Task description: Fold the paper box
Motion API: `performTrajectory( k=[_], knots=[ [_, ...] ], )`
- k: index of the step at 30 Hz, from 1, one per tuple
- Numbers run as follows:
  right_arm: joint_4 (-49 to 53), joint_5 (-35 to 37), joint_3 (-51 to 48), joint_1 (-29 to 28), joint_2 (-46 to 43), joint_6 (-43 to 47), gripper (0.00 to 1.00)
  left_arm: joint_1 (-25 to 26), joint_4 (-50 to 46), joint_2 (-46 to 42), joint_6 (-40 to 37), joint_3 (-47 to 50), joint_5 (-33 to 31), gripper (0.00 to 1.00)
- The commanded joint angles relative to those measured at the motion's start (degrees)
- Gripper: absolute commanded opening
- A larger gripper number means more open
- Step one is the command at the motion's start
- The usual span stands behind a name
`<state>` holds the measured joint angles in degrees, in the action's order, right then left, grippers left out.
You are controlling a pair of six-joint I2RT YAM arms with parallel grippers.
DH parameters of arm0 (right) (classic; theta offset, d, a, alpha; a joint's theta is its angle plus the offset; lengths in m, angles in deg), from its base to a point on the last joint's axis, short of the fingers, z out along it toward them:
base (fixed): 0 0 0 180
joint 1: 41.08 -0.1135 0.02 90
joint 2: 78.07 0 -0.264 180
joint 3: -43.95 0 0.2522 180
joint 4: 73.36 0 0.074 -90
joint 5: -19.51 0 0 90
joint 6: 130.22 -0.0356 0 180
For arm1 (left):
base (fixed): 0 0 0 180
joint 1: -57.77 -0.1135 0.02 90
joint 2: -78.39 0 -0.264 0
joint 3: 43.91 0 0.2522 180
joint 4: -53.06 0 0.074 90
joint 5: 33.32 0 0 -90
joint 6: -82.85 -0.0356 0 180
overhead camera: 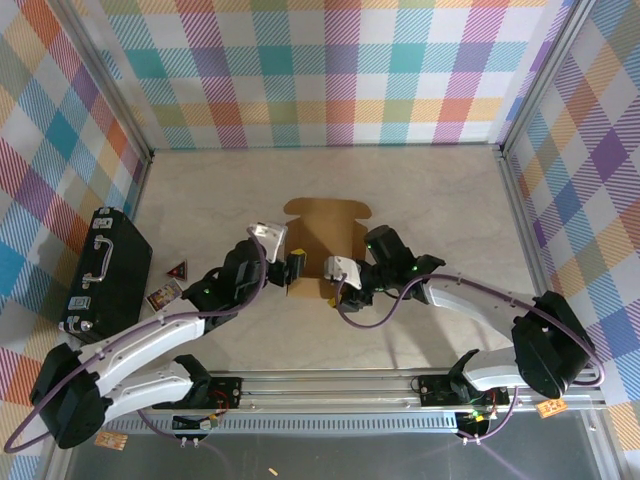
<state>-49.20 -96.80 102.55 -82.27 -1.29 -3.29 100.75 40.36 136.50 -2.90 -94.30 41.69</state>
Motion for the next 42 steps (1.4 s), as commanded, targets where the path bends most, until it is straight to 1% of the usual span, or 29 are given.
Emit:
performTrajectory(
  k=[1,6,10,13,16,19,21,22,23,24,25,31,34,36,38,42],
  knots=[
    [3.2,4.2,0.4,1.3,1.2,-0.9,0.55,-3.7,-1.9,-3.2,4.4,-3.0,0.8,0.79],
    [3.8,3.9,0.5,1.3,1.5,-0.4,0.56,-8.7,-2.1,-3.6,11.2,-3.8,4.3,0.81],
    [4.2,3.0,0.3,1.2,1.2,0.7,0.58,-13.1,-7.0,-0.9,16.0,-6.3,7.4,0.81],
    [4.2,2.4,-0.3,0.9,1.0,1.8,0.6,-14.8,-7.5,0.7,16.8,-6.4,9.3,0.81],
    [5.9,2.3,-0.8,-0.9,1.9,5.7,0.65,-15.3,-6.4,0.7,17.1,-4.8,9.0,0.81],
    [3.2,6.5,-2.8,-4.4,2.5,9.9,0.72,-15.7,-4.7,-0.2,17.2,-2.8,9.4,0.81],
    [-2.9,11.7,-5.8,-6.6,1.4,11.8,0.83,-16.0,-4.6,-0.9,17.0,-1.8,9.3,0.81],
    [-5.9,13.3,-7.2,-7.2,0.6,12.2,0.85,-16.0,-4.7,-1.2,17.1,-1.5,9.1,0.81],
    [-7.4,13.2,-8.4,-7.5,-0.7,13.3,0.88,-16.1,-4.8,-1.6,17.1,-0.9,9.0,0.81],
    [-8.1,12.7,-9.2,-7.7,-1.9,14.0,0.92,-16.2,-4.4,-2.0,17.1,-0.4,8.8,0.82],
    [-9.0,12.6,-9.5,-7.8,-2.8,13.8,0.99,-16.3,-4.2,-2.4,17.1,0.2,8.6,0.82],
    [-12.0,9.3,-11.2,-8.2,-9.2,11.4,0.99,-16.8,-1.1,-4.7,16.2,3.0,9.6,0.83],
    [-14.9,9.5,-12.0,-8.2,-12.7,8.0,0.99,-16.7,-0.7,-5.3,15.2,3.3,10.0,0.83],
    [-15.8,8.4,-13.2,-8.1,-14.3,7.7,0.99,-16.8,-0.1,-5.4,14.9,3.6,10.0,0.83],
    [-14.8,8.0,-13.8,-8.1,-13.0,8.9,0.99,-16.8,0.8,-5.2,14.8,3.9,10.3,0.83],
    [-10.9,8.5,-12.8,-8.8,-6.0,11.2,1.0,-16.8,2.0,-4.1,15.5,4.8,11.8,0.83]
  ],
)
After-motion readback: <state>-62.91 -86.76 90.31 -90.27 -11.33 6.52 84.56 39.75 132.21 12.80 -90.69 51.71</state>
